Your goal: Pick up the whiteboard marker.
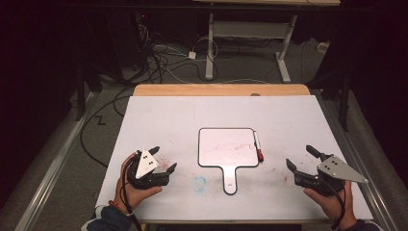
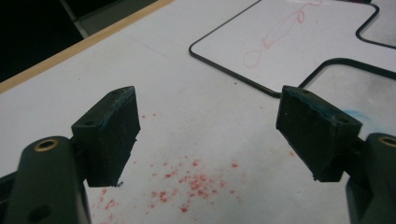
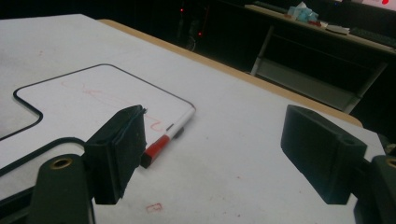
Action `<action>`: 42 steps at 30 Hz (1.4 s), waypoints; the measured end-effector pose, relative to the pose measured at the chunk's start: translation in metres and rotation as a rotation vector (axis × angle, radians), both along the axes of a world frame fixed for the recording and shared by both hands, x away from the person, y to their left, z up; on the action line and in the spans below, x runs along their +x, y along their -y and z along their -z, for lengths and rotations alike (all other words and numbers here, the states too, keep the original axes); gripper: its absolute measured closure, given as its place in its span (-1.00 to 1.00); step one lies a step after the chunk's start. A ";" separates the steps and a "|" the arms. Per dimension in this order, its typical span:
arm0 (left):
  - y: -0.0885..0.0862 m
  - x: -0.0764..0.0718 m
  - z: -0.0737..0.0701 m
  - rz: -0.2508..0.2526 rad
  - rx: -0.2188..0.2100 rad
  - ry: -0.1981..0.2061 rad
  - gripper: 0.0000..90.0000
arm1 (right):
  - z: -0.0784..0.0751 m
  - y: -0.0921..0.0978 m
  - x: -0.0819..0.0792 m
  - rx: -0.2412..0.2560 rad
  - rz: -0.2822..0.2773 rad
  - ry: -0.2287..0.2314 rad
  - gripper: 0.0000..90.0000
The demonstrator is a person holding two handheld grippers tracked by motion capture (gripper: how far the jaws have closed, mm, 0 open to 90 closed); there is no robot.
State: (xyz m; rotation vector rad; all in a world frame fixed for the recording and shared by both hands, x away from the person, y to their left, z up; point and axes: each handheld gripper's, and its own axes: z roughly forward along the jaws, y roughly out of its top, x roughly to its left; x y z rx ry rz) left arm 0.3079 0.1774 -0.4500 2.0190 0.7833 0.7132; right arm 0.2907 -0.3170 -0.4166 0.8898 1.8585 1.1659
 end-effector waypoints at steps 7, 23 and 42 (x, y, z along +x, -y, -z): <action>0.005 0.002 0.003 0.009 0.019 -0.004 -0.53 | 0.003 0.000 0.002 -0.009 -0.006 -0.055 -0.47; 0.011 0.001 0.008 0.031 0.080 -0.023 -0.54 | 0.010 -0.008 0.027 -0.014 -0.096 -0.283 -0.31; 0.017 0.000 0.011 0.054 0.113 -0.020 -0.54 | 0.011 -0.037 0.110 0.006 -0.087 -0.481 -0.05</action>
